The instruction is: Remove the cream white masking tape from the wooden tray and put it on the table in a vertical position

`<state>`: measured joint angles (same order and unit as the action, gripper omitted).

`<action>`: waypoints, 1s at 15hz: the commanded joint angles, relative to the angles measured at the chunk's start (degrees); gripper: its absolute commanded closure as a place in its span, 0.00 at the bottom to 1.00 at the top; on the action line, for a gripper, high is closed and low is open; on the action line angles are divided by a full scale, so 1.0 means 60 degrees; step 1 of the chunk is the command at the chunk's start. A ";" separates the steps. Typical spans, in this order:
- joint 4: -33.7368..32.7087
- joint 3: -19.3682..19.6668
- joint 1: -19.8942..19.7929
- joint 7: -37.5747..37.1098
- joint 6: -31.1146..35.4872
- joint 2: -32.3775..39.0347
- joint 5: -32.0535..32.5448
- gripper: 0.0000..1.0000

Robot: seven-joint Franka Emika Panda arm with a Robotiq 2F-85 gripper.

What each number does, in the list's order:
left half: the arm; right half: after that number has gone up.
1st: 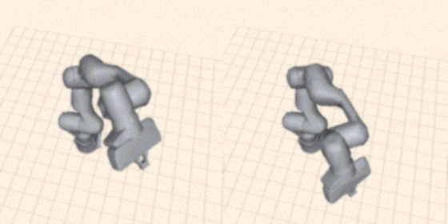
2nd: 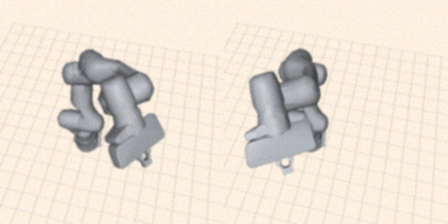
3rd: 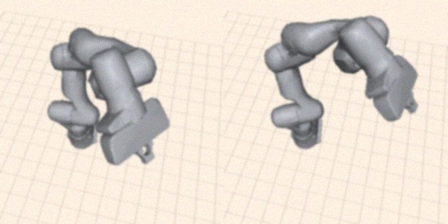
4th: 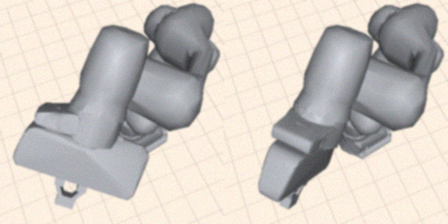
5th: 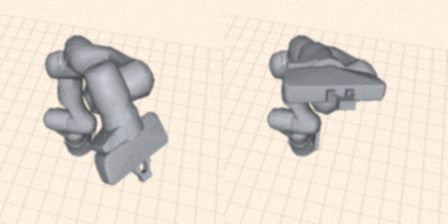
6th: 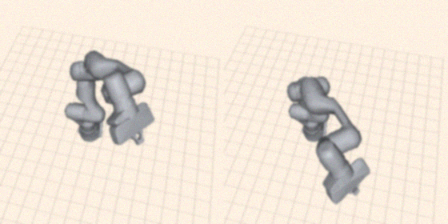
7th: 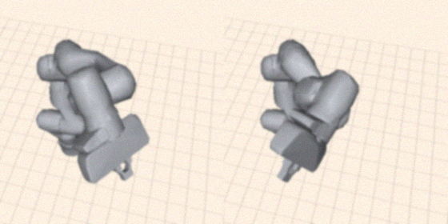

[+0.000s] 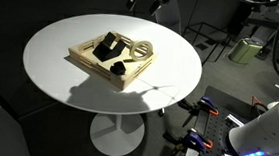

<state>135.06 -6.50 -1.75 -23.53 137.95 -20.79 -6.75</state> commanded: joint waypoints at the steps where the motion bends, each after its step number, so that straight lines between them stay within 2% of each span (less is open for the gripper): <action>1: 0.0257 0.0189 -0.0458 -0.0561 0.0119 -0.0462 0.0241 0.00; 9: 0.0519 0.0596 -0.1580 -0.1559 0.0825 -0.0425 0.0227 0.00; 15: 0.0935 0.0560 -0.1871 -0.2150 0.1360 -0.0535 0.0210 0.00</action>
<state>139.18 -2.79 -12.36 -33.16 144.45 -22.79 -6.46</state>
